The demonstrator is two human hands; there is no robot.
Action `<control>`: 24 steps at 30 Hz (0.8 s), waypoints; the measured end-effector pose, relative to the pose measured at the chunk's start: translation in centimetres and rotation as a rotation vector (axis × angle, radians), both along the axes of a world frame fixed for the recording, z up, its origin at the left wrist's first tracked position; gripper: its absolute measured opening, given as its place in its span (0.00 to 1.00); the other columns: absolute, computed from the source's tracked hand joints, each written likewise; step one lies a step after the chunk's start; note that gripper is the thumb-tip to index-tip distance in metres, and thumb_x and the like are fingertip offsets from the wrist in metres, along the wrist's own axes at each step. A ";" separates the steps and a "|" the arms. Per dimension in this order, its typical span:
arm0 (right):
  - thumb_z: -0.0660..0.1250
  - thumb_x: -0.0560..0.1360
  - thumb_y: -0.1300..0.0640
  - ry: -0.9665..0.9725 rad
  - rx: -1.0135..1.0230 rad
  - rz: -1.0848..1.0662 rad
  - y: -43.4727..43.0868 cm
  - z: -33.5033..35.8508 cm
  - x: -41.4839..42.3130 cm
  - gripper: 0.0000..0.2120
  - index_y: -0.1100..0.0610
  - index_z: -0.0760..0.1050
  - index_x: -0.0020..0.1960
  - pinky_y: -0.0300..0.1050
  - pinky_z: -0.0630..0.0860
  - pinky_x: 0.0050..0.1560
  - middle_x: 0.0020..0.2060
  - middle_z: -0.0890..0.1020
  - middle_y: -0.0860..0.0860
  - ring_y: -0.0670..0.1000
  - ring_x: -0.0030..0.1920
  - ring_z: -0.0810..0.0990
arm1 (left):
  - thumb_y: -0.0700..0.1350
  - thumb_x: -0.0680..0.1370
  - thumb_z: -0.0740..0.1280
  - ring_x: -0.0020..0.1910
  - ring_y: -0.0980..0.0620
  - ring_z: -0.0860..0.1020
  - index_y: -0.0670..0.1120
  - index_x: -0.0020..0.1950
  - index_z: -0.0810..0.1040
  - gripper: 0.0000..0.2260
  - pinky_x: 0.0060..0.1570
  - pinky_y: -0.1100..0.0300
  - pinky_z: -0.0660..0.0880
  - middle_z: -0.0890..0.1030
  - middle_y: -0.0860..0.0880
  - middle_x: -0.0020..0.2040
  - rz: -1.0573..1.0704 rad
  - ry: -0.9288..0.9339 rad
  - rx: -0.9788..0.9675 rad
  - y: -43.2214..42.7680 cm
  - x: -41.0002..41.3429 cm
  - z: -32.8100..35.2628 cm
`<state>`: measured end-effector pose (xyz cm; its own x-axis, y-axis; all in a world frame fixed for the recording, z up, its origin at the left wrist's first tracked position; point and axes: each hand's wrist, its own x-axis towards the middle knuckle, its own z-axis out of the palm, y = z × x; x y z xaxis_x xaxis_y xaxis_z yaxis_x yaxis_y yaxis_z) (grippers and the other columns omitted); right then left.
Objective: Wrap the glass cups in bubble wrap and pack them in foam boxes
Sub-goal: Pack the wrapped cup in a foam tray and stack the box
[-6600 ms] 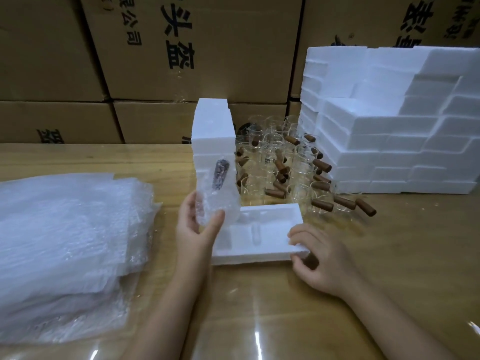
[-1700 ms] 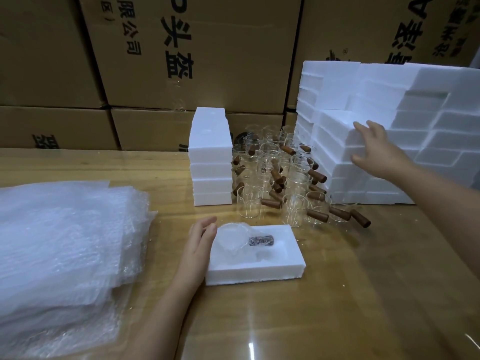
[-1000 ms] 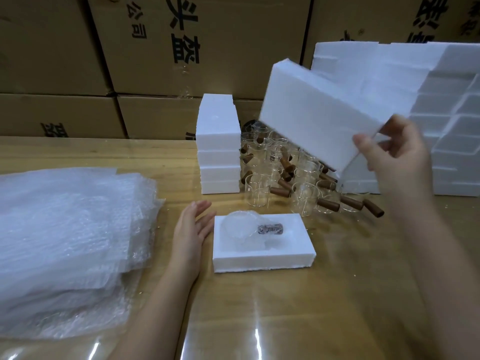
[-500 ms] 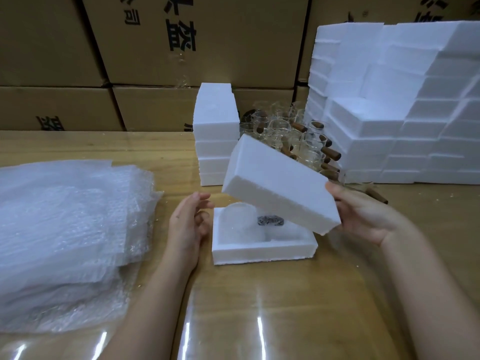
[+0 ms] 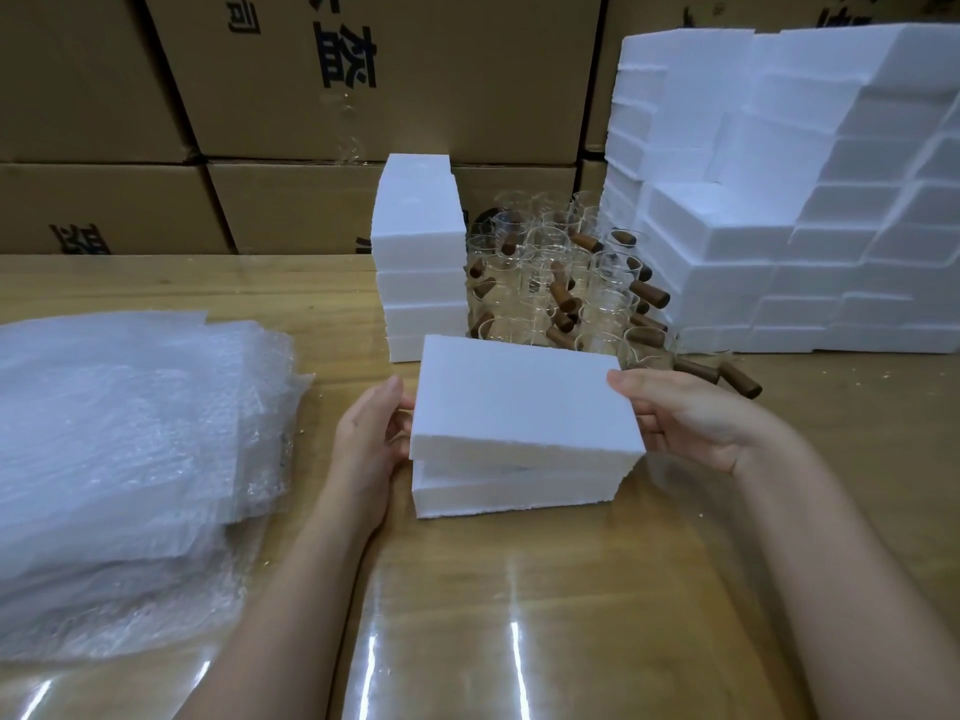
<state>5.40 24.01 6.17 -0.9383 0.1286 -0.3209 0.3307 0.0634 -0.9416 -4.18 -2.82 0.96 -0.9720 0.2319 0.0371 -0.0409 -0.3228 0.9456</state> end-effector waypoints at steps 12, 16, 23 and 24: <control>0.72 0.62 0.43 -0.002 0.052 0.004 0.0 0.0 -0.2 0.26 0.55 0.80 0.57 0.50 0.69 0.55 0.50 0.82 0.55 0.55 0.50 0.75 | 0.51 0.68 0.70 0.30 0.54 0.69 0.54 0.30 0.74 0.08 0.27 0.66 0.68 0.75 0.54 0.29 -0.045 0.089 -0.087 -0.2 -0.2 -0.4; 0.72 0.62 0.42 0.008 0.051 -0.011 -0.2 -0.2 -0.2 0.27 0.54 0.80 0.57 0.50 0.69 0.55 0.50 0.82 0.55 0.54 0.50 0.75 | 0.53 0.64 0.72 0.32 0.53 0.70 0.53 0.30 0.74 0.09 0.29 0.65 0.68 0.75 0.53 0.30 -0.055 0.074 -0.093 -0.2 -0.4 -0.5; 0.71 0.64 0.43 0.035 0.042 -0.055 -0.5 -0.5 -0.5 0.25 0.53 0.79 0.58 0.47 0.75 0.54 0.53 0.84 0.54 0.53 0.51 0.81 | 0.51 0.69 0.69 0.31 0.53 0.71 0.53 0.30 0.73 0.09 0.30 0.64 0.68 0.74 0.52 0.30 -0.046 0.066 -0.110 -0.2 -0.4 -0.7; 0.71 0.65 0.43 0.037 0.046 -0.057 -0.5 -0.6 -0.5 0.24 0.53 0.79 0.58 0.46 0.76 0.52 0.51 0.84 0.53 0.53 0.51 0.82 | 0.50 0.69 0.69 0.31 0.53 0.71 0.52 0.31 0.73 0.09 0.30 0.64 0.68 0.74 0.52 0.30 -0.038 0.063 -0.109 -0.2 -0.4 -0.7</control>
